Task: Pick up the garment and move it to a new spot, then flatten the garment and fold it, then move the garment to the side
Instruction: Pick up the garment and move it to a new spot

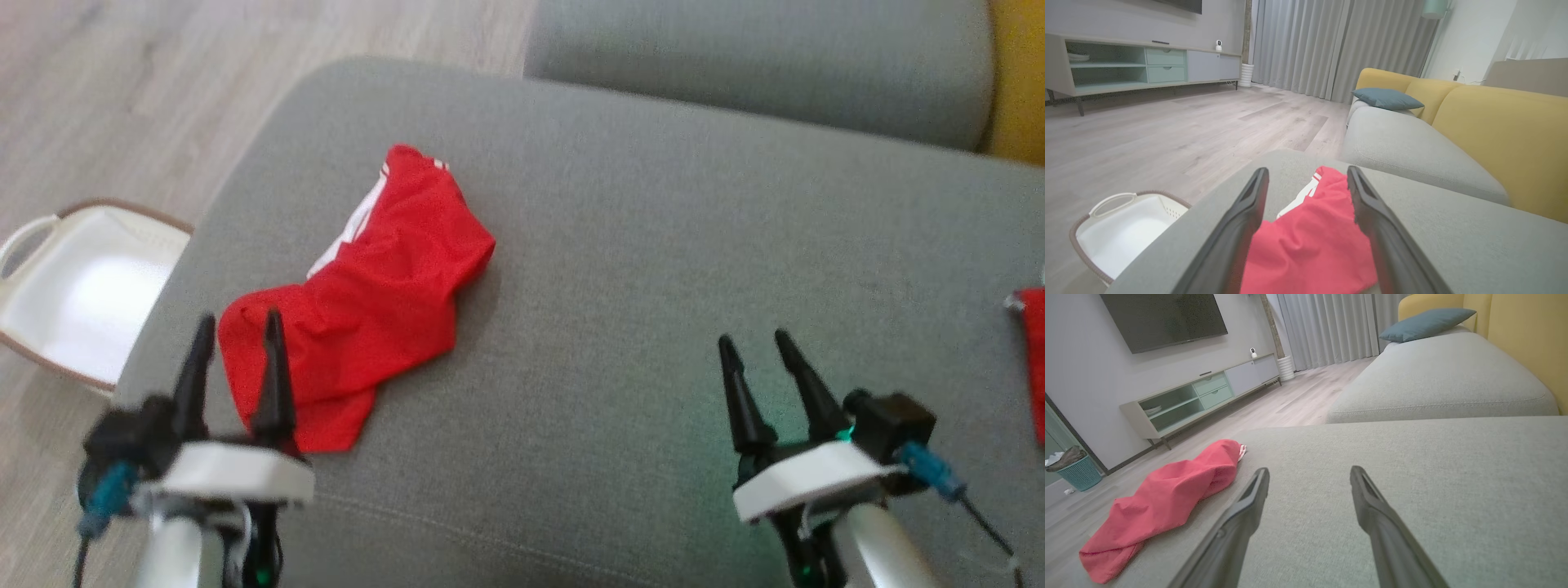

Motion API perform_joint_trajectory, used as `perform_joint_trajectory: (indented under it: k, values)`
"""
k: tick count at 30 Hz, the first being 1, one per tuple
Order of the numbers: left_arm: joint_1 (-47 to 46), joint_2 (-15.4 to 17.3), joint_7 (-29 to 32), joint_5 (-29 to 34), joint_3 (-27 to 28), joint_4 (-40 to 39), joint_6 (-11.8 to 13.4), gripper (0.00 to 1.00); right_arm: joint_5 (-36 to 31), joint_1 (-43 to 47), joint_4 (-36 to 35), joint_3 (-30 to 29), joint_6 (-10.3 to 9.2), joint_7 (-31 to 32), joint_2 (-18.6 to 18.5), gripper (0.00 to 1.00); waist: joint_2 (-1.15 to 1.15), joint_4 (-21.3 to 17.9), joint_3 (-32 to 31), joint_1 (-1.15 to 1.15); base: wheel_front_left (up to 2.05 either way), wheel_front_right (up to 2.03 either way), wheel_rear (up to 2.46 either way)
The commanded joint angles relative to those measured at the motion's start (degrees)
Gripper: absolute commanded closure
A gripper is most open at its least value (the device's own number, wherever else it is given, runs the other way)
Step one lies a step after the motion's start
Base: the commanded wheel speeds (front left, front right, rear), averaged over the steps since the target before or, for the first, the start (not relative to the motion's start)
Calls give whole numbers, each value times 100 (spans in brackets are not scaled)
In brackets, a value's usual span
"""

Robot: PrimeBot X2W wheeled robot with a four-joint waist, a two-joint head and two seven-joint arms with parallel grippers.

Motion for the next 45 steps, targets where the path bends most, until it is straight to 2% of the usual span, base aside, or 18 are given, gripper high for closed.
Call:
perform_joint_trajectory:
  k: [1, 4, 8, 15, 20, 24, 27, 31, 32, 33, 34, 39, 45]
  values:
    - [-406, 40, -69, 56, 217, -170, -16, 0, -55, -299, -225, 85, -5, 15, -15, 0, 0, -86, 263, 0, 0, 0, 0]
    - [-824, 149, -69, 150, 283, 106, -98, 0, -250, -423, -461, -150, -5, 134, -15, 0, 0, -160, 591, 0, 0, 0, 0]
    - [-1572, 480, -19, 237, 185, 840, -260, 0, -542, -582, -875, -547, -5, 351, -15, 0, 0, -230, 980, 0, 0, 0, 0]
    - [-3192, 1181, 686, -12, -424, 2376, -476, 0, -888, -792, -1693, -1077, -5, 787, -15, 0, 0, -357, 1560, 0, 0, 0, 0]
    - [-4049, 1601, 1453, -898, -1671, 3163, -484, 0, -961, -885, -2106, -1098, -5, 998, -15, 0, 0, -498, 1884, 0, 0, 0, 0]
    - [-4440, 1943, 2103, -1664, -2530, 3490, -485, 0, -984, -921, -2299, -1031, -5, 1077, -15, 0, 0, -645, 2084, 0, 0, 0, 0]
    - [-4631, 2142, 2470, -2152, -2949, 3666, -486, 0, -985, -919, -2392, -1001, -5, 1097, -15, 0, 0, -738, 2195, 0, 0, 0, 0]
    - [-4809, 2303, 2669, -2588, -3311, 3917, -486, 0, -997, -919, -2458, -998, -5, 1104, -15, 0, 0, -845, 2280, 0, 0, 0, 0]
    - [-4836, 2321, 2680, -2681, -3397, 3952, -486, 9, -994, -922, -2463, -1001, -5, 1099, -15, 0, 0, -865, 2286, 0, 0, 0, 0]
    - [-4865, 2346, 2639, -2757, -3476, 3971, -486, 72, -989, -927, -2462, -997, -5, 1093, -15, 0, 0, -886, 2287, 0, 0, 0, 0]
    - [-4893, 2380, 2556, -2826, -3540, 3988, -486, 100, -982, -930, -2455, -992, -5, 1082, -15, 0, 0, -908, 2279, 0, 0, 0, 0]
    - [-4991, 2461, 2075, -3001, -3673, 4109, -486, 100, -912, -914, -2361, -958, -5, 1002, -15, 0, 0, -981, 2140, 0, 0, 0, 0]
    - [-5193, 2483, 935, -3013, -3631, 4291, -486, 100, -749, -870, -2119, -836, -5, 839, -15, 0, 0, -1112, 1731, 0, 0, 0, 0]
